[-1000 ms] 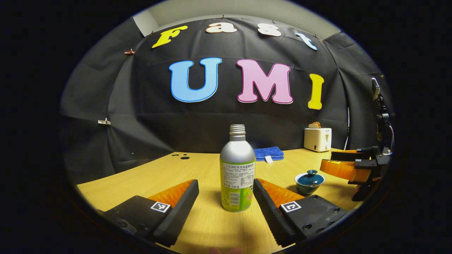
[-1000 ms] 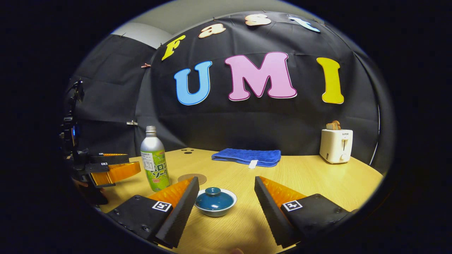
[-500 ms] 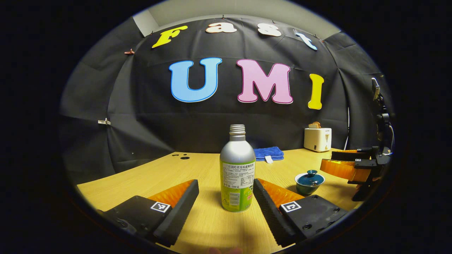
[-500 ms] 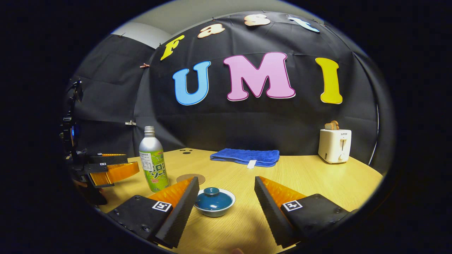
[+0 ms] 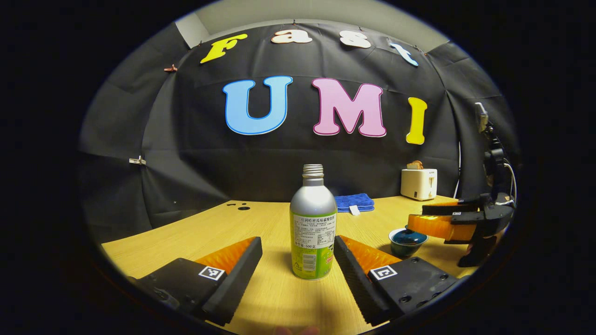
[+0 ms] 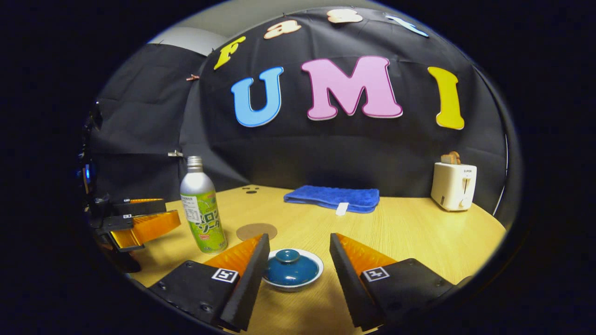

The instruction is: Open the teacup lid with one hand, grasp the water bottle and pour water into the teacup with the other hand; after pouring, place the water bottle on the coaster and then close the teacup lid.

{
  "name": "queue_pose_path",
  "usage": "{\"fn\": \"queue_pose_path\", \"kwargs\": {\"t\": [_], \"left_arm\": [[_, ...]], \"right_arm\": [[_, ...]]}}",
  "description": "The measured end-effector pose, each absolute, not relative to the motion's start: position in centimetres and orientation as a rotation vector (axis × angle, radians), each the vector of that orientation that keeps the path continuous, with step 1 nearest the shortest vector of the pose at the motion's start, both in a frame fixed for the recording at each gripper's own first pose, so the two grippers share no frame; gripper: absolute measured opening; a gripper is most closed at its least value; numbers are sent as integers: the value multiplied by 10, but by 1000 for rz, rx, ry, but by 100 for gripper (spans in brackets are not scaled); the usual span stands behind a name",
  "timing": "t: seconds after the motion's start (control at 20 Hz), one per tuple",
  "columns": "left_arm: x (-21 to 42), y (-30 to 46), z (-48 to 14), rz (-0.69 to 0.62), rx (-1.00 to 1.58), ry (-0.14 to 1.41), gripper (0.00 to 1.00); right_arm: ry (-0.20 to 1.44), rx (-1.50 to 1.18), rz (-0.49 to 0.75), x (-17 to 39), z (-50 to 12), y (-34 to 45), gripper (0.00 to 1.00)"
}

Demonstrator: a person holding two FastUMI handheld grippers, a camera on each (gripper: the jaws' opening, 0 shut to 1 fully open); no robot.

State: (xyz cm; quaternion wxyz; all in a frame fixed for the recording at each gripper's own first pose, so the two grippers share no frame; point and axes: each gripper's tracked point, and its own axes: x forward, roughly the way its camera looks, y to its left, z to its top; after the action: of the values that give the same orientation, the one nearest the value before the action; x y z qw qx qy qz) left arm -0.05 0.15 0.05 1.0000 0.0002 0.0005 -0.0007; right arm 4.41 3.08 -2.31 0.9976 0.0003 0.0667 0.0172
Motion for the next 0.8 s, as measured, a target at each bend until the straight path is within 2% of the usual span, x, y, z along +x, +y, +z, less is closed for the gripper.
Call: {"fn": "queue_pose_path", "kwargs": {"t": [0.3, 0.35, 0.6, 0.7, 0.8], "left_arm": [[0, 1, 1, -1, 0, 1, 98], [0, 1, 1, -1, 0, 1, 98], [-1, 2, 1, -2, 0, 1, 98], [0, 1, 0, -1, 1, 1, 98], [0, 1, 1, -2, 0, 1, 98]], "right_arm": [[206, -30, 59, 54, -34, 40, 60], [213, -30, 61, 54, -36, 41, 59], [227, -41, 81, 54, -38, 45, 28], [207, -49, 78, 53, -35, 47, 36], [165, -29, 65, 51, -28, 45, 27]]}}
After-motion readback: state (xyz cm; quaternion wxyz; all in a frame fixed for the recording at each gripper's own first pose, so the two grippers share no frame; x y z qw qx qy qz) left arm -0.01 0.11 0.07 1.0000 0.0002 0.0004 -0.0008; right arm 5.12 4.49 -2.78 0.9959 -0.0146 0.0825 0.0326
